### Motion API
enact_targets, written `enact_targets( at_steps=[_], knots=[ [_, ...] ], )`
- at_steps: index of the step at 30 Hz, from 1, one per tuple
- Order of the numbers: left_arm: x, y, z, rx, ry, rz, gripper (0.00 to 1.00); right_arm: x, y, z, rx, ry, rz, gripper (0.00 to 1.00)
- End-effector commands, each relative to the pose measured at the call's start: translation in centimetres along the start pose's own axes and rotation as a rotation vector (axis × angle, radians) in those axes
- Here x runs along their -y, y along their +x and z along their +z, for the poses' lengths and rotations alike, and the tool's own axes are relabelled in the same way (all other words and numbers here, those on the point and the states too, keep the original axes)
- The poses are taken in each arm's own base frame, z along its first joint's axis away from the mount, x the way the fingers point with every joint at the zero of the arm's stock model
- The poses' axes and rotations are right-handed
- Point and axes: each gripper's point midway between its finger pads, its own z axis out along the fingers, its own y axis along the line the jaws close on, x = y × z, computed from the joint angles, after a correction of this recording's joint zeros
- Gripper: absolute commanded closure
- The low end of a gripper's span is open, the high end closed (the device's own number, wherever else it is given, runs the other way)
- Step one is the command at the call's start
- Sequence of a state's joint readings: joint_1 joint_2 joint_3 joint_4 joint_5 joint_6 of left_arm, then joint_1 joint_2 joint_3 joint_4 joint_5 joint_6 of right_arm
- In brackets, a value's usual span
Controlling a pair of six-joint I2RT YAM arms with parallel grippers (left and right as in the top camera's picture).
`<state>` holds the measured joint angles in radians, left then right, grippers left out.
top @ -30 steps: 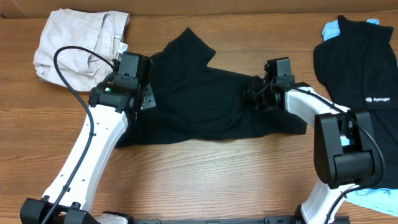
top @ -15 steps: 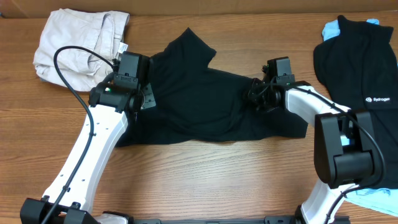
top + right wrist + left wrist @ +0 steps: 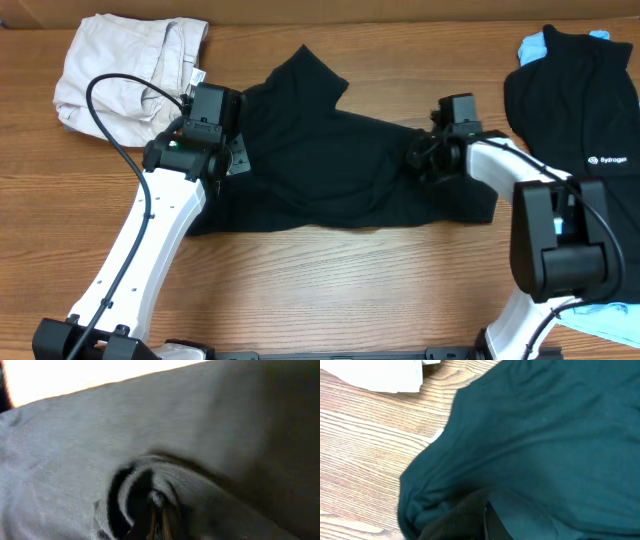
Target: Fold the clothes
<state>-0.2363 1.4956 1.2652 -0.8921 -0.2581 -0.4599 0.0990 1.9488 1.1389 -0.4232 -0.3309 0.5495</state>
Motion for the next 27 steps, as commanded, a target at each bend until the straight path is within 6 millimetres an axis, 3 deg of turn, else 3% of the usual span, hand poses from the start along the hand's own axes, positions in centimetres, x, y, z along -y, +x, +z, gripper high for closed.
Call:
enact_targets(
  at_steps=[1,5,7,15,18,27],
  knots=[
    [-0.2,-1.7,-0.8,0.052,-0.027,0.041,0.96,-2.0,-3.6,-6.0,0.117,-0.066,-0.025,0.96],
    [0.2,-3.5,-2.6,0.093,-0.011,0.062,0.96,-2.8,-4.4,-11.5,0.163,-0.117,-0.023,0.96],
    [0.1,-5.6,-4.8,0.149,-0.013,0.052,0.96,-2.7,-4.4,-15.7,0.209,-0.123,-0.026,0.96],
    [-0.9,-10.1,-11.6,0.288,-0.034,0.048,0.96,-2.6,-2.3,-25.2,0.310,-0.113,-0.054,0.96],
    [-1.4,-11.3,-14.4,0.333,-0.032,0.053,0.96,-2.9,-1.9,-29.3,0.378,-0.121,-0.045,0.96],
    [-3.8,-13.2,-24.7,0.498,0.000,0.070,0.96,-5.2,0.9,-45.0,0.663,-0.114,-0.127,0.96]
  ],
)
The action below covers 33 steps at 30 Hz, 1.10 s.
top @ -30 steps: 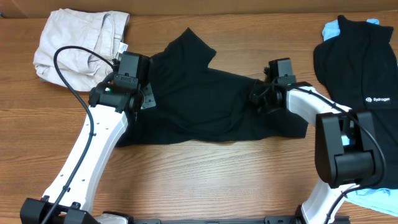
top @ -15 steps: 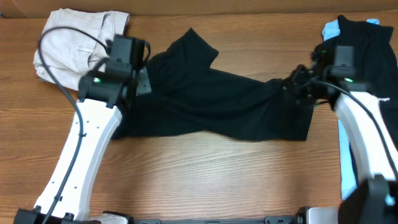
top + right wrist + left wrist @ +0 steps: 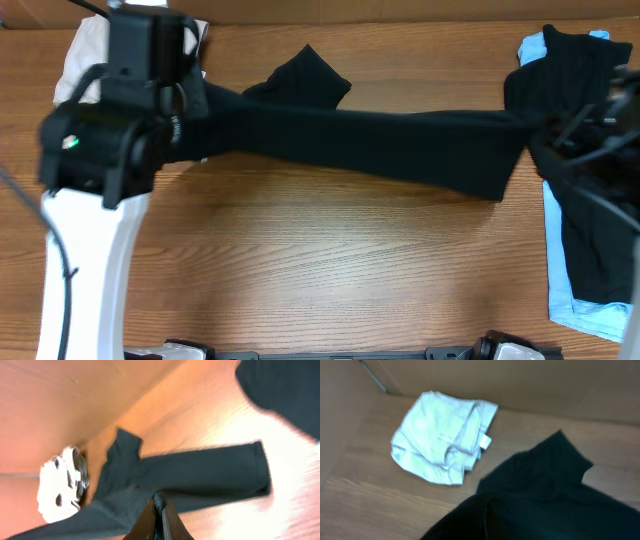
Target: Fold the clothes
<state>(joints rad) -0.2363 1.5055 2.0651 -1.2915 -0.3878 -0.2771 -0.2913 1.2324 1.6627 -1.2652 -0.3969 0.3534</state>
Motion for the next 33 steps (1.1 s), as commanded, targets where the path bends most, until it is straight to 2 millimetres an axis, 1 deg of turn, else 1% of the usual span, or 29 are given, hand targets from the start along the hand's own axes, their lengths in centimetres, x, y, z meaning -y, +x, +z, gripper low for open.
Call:
enact_targets(
  at_steps=[1,3,5,6,9,10,13,16,19,20,23,24,26,27,30,32,33],
  knots=[
    [-1.8,-2.9,-4.7,0.131,-0.007,0.012,0.96,-2.9,-2.5,-7.7,0.195,-0.027,-0.109,0.96],
    [-2.6,-4.0,-7.5,0.196,0.007,-0.005,0.96,-4.1,-2.9,-10.8,0.262,-0.032,-0.131,0.96],
    [-3.5,-4.9,-10.2,0.265,0.024,-0.027,0.96,-5.2,-3.0,-13.5,0.319,-0.041,-0.148,0.96],
    [-4.1,-5.4,-11.8,0.307,0.032,-0.036,0.96,-5.9,-2.9,-15.1,0.357,-0.049,-0.162,0.96],
    [-5.8,-6.1,-16.3,0.419,0.058,-0.084,0.96,-7.5,-2.3,-18.4,0.429,-0.071,-0.196,0.96],
    [-6.7,-6.3,-18.5,0.471,0.071,-0.108,0.96,-8.1,-1.7,-19.9,0.458,-0.082,-0.211,0.96],
    [-8.8,-5.9,-23.1,0.580,0.097,-0.157,0.96,-8.9,-0.5,-22.4,0.509,-0.089,-0.233,0.96],
    [-10.7,-5.0,-27.0,0.668,0.120,-0.198,0.96,-9.3,0.8,-24.6,0.560,-0.086,-0.248,0.96],
    [-12.2,-3.9,-29.9,0.733,0.138,-0.226,0.96,-10.2,1.8,-27.2,0.643,-0.106,-0.295,0.96],
    [-12.6,-3.4,-30.5,0.745,0.141,-0.232,0.96,-10.4,2.0,-27.7,0.661,-0.109,-0.303,0.96],
    [-12.9,-3.0,-30.9,0.748,0.137,-0.222,0.96,-10.4,2.2,-28.4,0.691,-0.100,-0.306,0.96],
    [-12.8,-3.0,-30.7,0.743,0.131,-0.211,0.96,-10.3,2.2,-28.4,0.690,-0.099,-0.305,0.96],
    [-12.4,-3.3,-29.8,0.720,0.120,-0.195,0.96,-9.9,1.9,-27.6,0.662,-0.088,-0.292,0.96],
    [-12.1,-3.5,-29.1,0.704,0.114,-0.182,0.96,-9.6,1.7,-26.9,0.640,-0.080,-0.282,0.96],
    [-10.8,-4.5,-26.1,0.634,0.077,-0.139,0.96,-7.9,0.8,-23.7,0.538,-0.027,-0.236,0.96],
    [-9.7,-5.2,-23.3,0.571,0.043,-0.111,0.96,-6.5,0.3,-21.1,0.451,0.009,-0.204,0.96],
    [-8.9,-5.6,-21.4,0.531,0.026,-0.093,0.96,-5.7,0.0,-19.3,0.394,0.030,-0.185,0.96]
  ],
)
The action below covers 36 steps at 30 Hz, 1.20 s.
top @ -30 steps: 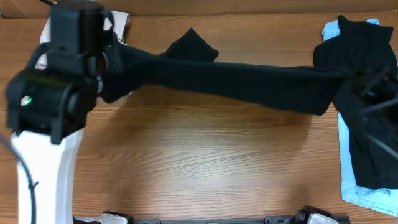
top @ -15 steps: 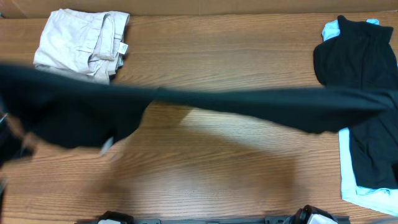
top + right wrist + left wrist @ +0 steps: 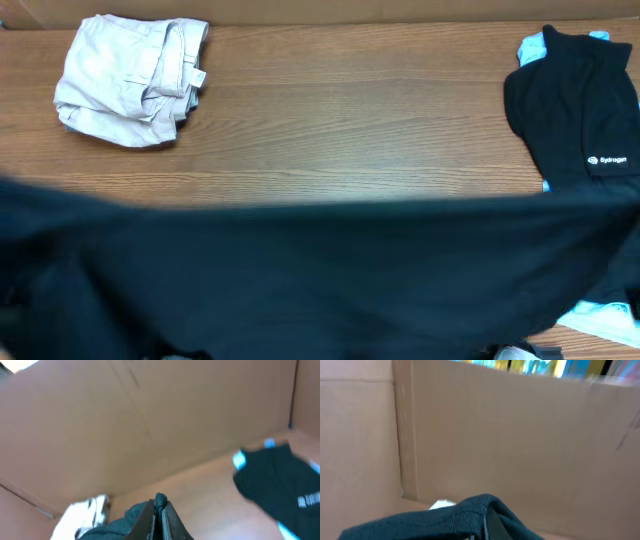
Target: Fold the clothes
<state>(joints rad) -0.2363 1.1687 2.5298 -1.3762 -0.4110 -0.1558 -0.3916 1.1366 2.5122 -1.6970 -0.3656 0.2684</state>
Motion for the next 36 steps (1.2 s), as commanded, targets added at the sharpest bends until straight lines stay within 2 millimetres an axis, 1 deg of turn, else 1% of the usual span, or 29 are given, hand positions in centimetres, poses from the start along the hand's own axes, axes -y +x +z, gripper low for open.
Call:
enact_targets(
  at_steps=[1,3,5,7,8,9,11,13,14,15,16,19,21,22,23,24,26,27,31,32,33,36],
  knots=[
    [1.5,3.2,6.8,-0.147,-0.082,0.105,0.96,4.0,1.6,5.6,-0.167,0.116,0.041,0.96],
    [2.6,5.3,10.0,-0.229,-0.094,0.144,0.96,5.6,2.8,8.2,-0.255,0.143,0.067,0.96],
    [3.7,7.9,13.6,-0.316,-0.108,0.186,0.96,7.5,4.2,11.5,-0.346,0.167,0.084,0.96],
    [5.0,10.9,17.4,-0.405,-0.120,0.229,0.96,9.3,5.4,14.6,-0.418,0.187,0.109,0.96],
    [5.6,12.7,19.5,-0.453,-0.127,0.252,0.96,10.1,6.0,16.4,-0.452,0.182,0.111,0.96],
    [6.1,14.1,21.0,-0.487,-0.131,0.268,0.96,10.7,6.6,18.3,-0.485,0.172,0.119,0.96],
    [7.2,17.8,24.7,-0.562,-0.141,0.305,0.96,12.4,8.0,22.2,-0.551,0.160,0.151,0.96],
    [7.9,20.9,27.9,-0.612,-0.153,0.330,0.96,13.9,9.4,25.7,-0.602,0.164,0.164,0.96],
    [8.2,22.6,29.6,-0.632,-0.160,0.338,0.96,14.5,10.2,27.7,-0.627,0.162,0.168,0.96],
    [8.4,24.3,31.3,-0.650,-0.168,0.344,0.96,15.2,11.2,30.0,-0.654,0.159,0.168,0.96],
    [8.4,25.9,32.9,-0.663,-0.175,0.347,0.96,15.7,12.0,31.7,-0.670,0.155,0.168,0.96],
    [8.3,30.3,37.7,-0.672,-0.198,0.342,0.96,17.1,14.8,37.9,-0.701,0.132,0.154,0.96],
    [8.3,32.3,40.0,-0.662,-0.200,0.354,0.96,17.7,16.2,40.7,-0.702,0.126,0.163,0.96],
    [8.4,33.3,41.1,-0.658,-0.198,0.360,0.96,18.0,16.7,41.7,-0.700,0.127,0.172,0.96],
    [8.5,34.1,41.8,-0.656,-0.197,0.363,0.96,18.2,17.4,42.7,-0.702,0.124,0.174,0.96],
    [8.6,34.9,42.3,-0.659,-0.197,0.365,0.96,18.4,17.8,43.2,-0.704,0.128,0.182,0.96],
    [8.6,36.4,42.7,-0.684,-0.193,0.381,0.96,18.9,18.6,43.6,-0.723,0.141,0.191,0.96],
    [8.7,37.1,42.4,-0.708,-0.187,0.390,0.96,19.3,19.0,43.4,-0.739,0.162,0.192,0.96],
    [8.0,38.8,40.3,-0.823,-0.187,0.434,0.96,20.3,20.2,42.1,-0.797,0.232,0.187,0.96],
    [7.8,39.9,39.1,-0.894,-0.172,0.448,0.96,20.7,20.8,41.4,-0.833,0.251,0.172,0.96],
    [7.6,40.5,38.3,-0.936,-0.165,0.449,0.96,21.0,21.1,41.1,-0.847,0.271,0.168,0.96],
    [7.2,41.8,36.4,-1.035,-0.161,0.435,0.96,21.8,21.9,40.8,-0.868,0.303,0.150,0.96]
  ],
)
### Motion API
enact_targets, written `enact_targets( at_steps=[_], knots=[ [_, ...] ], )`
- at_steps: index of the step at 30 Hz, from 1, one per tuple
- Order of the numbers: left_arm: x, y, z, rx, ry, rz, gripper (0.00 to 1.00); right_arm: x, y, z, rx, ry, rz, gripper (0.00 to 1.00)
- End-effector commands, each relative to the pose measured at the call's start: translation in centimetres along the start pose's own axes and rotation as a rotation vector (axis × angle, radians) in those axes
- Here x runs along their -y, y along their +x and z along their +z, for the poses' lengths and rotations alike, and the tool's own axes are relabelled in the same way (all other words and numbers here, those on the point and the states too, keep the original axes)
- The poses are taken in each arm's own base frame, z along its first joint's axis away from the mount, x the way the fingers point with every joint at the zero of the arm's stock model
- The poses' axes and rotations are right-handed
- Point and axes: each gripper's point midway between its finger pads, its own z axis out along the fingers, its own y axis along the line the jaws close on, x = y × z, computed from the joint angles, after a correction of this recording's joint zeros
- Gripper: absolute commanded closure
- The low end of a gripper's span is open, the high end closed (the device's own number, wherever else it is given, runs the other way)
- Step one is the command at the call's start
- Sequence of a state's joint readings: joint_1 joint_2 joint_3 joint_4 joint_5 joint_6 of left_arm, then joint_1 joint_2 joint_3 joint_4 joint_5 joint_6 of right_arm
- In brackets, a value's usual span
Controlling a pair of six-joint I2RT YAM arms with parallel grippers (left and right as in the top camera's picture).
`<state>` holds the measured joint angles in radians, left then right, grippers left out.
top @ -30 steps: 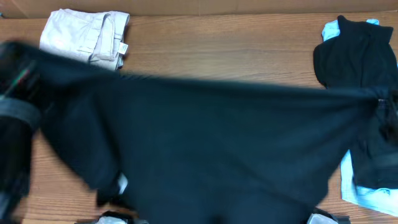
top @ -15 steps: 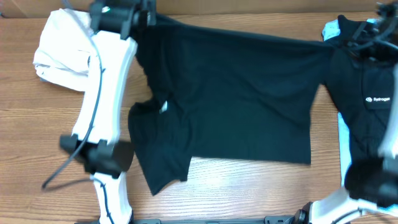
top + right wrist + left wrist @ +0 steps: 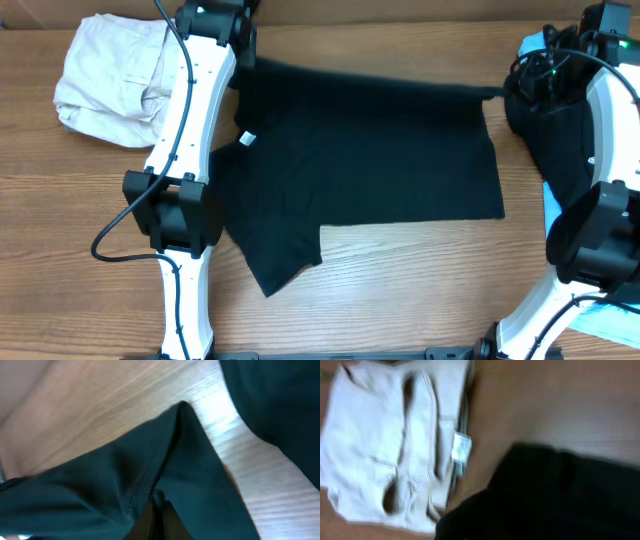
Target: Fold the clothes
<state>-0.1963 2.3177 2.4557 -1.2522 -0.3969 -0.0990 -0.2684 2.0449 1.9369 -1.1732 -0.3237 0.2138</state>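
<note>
A black shirt (image 3: 360, 150) lies spread across the middle of the table, with one lower corner trailing toward the front left. Its far edge runs taut between both grippers. My left gripper (image 3: 243, 62) is at the far left corner of that edge. In the left wrist view its fingers are buried under the black cloth (image 3: 555, 495). My right gripper (image 3: 497, 93) holds the far right corner. The right wrist view shows that gripper (image 3: 160, 502) pinched shut on a fold of the shirt (image 3: 100, 490).
Folded beige trousers (image 3: 120, 65) lie at the far left, close to the left gripper (image 3: 385, 445). A black garment with a white logo (image 3: 575, 120) rests on light blue cloth (image 3: 535, 45) at the right. More blue cloth (image 3: 600, 315) lies at the front right. A cardboard wall runs along the back.
The shirt was held high, close to the overhead camera, filling the lower half of that view. Now it lies flat on the table, with both grippers low at its far corners.
The shirt first lay crumpled in the middle, with a gripper shut on each side of it. Then it hung stretched between the two raised grippers, then higher still near the camera. Now it lies spread out on the table, both grippers still holding it.
</note>
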Motion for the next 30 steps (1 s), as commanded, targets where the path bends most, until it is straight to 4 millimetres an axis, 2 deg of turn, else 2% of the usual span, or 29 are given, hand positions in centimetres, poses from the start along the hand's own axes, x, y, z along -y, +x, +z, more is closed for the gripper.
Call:
enact_targets(
  at_steps=[1,7,12,14,17,20,22,26,29,30],
  knots=[
    [-0.6,1.2,-0.8,-0.048,0.015,-0.027,0.96,1.9,-0.5,-0.7,0.038,0.085,-0.021,0.96],
    [-0.1,2.5,-0.4,-0.106,0.065,-0.024,0.96,2.7,0.2,1.1,0.021,0.089,-0.014,0.96],
    [0.4,3.6,0.3,-0.143,0.078,-0.012,0.96,2.9,0.7,1.7,0.007,0.080,-0.011,0.96],
    [0.2,3.5,0.3,-0.142,0.076,-0.017,0.96,2.0,0.8,1.6,-0.001,0.033,-0.012,0.96],
    [-0.8,2.7,-1.2,-0.109,0.077,-0.036,0.96,0.1,0.5,0.2,0.000,-0.059,-0.016,0.96],
    [-2.3,1.4,-4.3,-0.048,0.080,-0.062,0.96,-1.4,-0.1,-2.9,0.037,-0.108,-0.028,0.96],
    [-3.8,0.4,-7.3,0.017,0.084,-0.091,0.96,-2.2,-0.4,-5.8,0.080,-0.115,-0.040,0.96],
    [-7.2,-1.1,-14.6,0.178,0.092,-0.158,0.96,-4.0,-0.2,-13.5,0.199,-0.134,-0.083,0.96],
    [-9.8,-1.2,-20.4,0.302,0.095,-0.206,0.96,-5.2,0.8,-20.3,0.314,-0.145,-0.105,0.96],
    [-10.6,-1.0,-22.2,0.339,0.092,-0.219,0.96,-5.4,1.2,-21.8,0.343,-0.147,-0.111,0.96]
  ],
)
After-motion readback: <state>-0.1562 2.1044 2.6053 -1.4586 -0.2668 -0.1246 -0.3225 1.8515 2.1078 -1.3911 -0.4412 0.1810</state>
